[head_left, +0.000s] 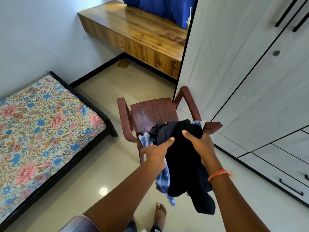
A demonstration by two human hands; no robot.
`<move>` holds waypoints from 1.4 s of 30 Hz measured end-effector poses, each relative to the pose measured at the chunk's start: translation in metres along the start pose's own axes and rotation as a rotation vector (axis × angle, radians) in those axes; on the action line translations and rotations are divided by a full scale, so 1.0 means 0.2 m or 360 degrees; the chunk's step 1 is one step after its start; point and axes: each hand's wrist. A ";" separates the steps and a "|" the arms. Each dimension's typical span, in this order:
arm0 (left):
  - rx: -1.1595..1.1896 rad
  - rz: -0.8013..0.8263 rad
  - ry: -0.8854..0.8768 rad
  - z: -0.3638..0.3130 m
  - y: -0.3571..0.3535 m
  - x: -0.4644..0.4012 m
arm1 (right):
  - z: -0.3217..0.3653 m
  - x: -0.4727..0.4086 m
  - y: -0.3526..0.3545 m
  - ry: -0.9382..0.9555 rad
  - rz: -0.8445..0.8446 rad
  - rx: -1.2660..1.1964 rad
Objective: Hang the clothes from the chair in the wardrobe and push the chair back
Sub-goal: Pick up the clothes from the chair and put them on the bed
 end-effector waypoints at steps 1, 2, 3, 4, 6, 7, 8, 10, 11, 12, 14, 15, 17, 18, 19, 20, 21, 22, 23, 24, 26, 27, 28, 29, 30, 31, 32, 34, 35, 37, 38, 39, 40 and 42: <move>-0.0013 0.0038 0.0119 -0.01 0.02 0.00 | 0.00 0.01 -0.01 -0.0004 0.0008 -0.0051; 0.0029 0.0127 0.0197 -0.02 0.03 -0.01 | 0.00 0.02 -0.02 -0.0010 0.0009 -0.0094; 0.0083 0.0204 0.0203 -0.03 0.04 0.01 | 0.00 0.04 -0.03 -0.0018 0.0006 -0.0128; 0.0073 0.0276 0.0181 -0.03 0.05 0.01 | -0.02 0.04 -0.03 -0.0038 0.0006 -0.0161; -0.0052 0.0352 0.0163 0.00 0.07 0.00 | -0.05 0.07 -0.04 -0.0109 0.0020 -0.0254; -0.0114 0.0319 0.0141 0.04 0.07 -0.04 | -0.07 0.08 -0.04 -0.0127 0.0027 -0.0292; -0.0143 0.0259 0.0092 0.09 0.06 -0.12 | -0.08 0.09 -0.04 -0.0140 0.0037 -0.0324; -0.0145 0.0212 -0.0012 0.19 0.06 -0.32 | -0.09 0.09 -0.04 -0.0151 0.0080 -0.0369; -0.0169 0.0177 -0.0079 0.16 0.08 -0.24 | -0.09 0.09 -0.04 -0.0145 0.0097 -0.0367; -0.0201 0.0152 -0.0149 0.11 0.10 -0.13 | -0.09 0.09 -0.04 -0.0135 0.0107 -0.0364; -0.0301 0.0139 -0.0316 0.04 0.13 0.01 | -0.05 0.08 -0.03 -0.0097 0.0118 -0.0383; -0.0311 0.0140 -0.0386 0.01 0.13 0.04 | -0.03 0.08 -0.03 -0.0075 0.0123 -0.0407; -0.0405 0.0079 -0.0487 -0.04 0.14 0.07 | 0.02 0.08 -0.02 -0.0022 0.0146 -0.0445; -0.0445 0.0061 -0.0559 -0.06 0.15 0.08 | 0.06 0.09 -0.01 0.0012 0.0156 -0.0456; -0.0439 0.0060 -0.0623 -0.09 0.16 0.09 | 0.10 0.10 -0.01 0.0036 0.0157 -0.0473; -0.0419 0.0078 -0.0680 -0.11 0.17 0.10 | 0.14 0.11 0.00 0.0068 0.0158 -0.0493; -0.0388 0.0110 -0.0683 -0.13 0.19 0.10 | 0.19 0.13 0.00 0.0106 0.0160 -0.0503; -0.0348 0.0150 -0.0677 -0.16 0.21 0.11 | 0.23 0.14 0.00 0.0142 0.0162 -0.0506; -0.0305 0.0193 -0.0677 -0.20 0.24 0.13 | 0.28 0.15 -0.01 0.0177 0.0171 -0.0513; -0.0271 0.0241 -0.0683 -0.24 0.27 0.15 | 0.33 0.16 -0.03 0.0214 0.0182 -0.0517; -0.0228 0.0347 -0.0722 -0.32 0.36 0.17 | 0.44 0.18 -0.09 0.0310 0.0204 -0.0541; -0.0187 0.0386 -0.0746 -0.37 0.42 0.19 | 0.49 0.19 -0.13 0.0361 0.0211 -0.0563; -0.0157 0.0380 -0.0760 -0.41 0.49 0.21 | 0.54 0.20 -0.18 0.0404 0.0232 -0.0578; -0.0124 0.0341 -0.0774 -0.45 0.56 0.22 | 0.60 0.21 -0.25 0.0445 0.0259 -0.0581; -0.0089 0.0295 -0.0789 -0.49 0.64 0.24 | 0.66 0.23 -0.33 0.0474 0.0283 -0.0559; -0.0074 0.0248 -0.0808 -0.52 0.71 0.25 | 0.72 0.24 -0.41 0.0498 0.0297 -0.0531; -0.0060 0.0171 -0.0848 -0.55 0.80 0.26 | 0.78 0.26 -0.51 0.0510 0.0316 -0.0503; -0.0011 0.0023 -0.0947 -0.61 1.00 0.26 | 0.90 0.30 -0.71 0.0582 0.0401 -0.0495; 0.0033 -0.0017 -0.0985 -0.65 1.12 0.25 | 0.96 0.33 -0.82 0.0630 0.0435 -0.0482; 0.0111 -0.0091 -0.1032 -0.72 1.36 0.23 | 1.08 0.40 -1.03 0.0679 0.0483 -0.0471; 0.0172 -0.0107 -0.1062 -0.75 1.49 0.21 | 1.14 0.46 -1.15 0.0693 0.0532 -0.0497; 0.0234 -0.0122 -0.1082 -0.78 1.63 0.19 | 1.19 0.51 -1.28 0.0704 0.0596 -0.0512; 0.0276 -0.0152 -0.1102 -0.81 1.77 0.18 | 1.23 0.56 -1.41 0.0705 0.0662 -0.0536; 0.0356 -0.0176 -0.1122 -0.84 2.03 0.15 | 1.31 0.68 -1.65 0.0690 0.0827 -0.0597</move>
Point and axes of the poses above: each hand's wrist, its own x-axis away from the middle knuckle, its own y-axis out of the back of the hand, z = x × y, and after that the axes turned 1 degree about -y, right-handed
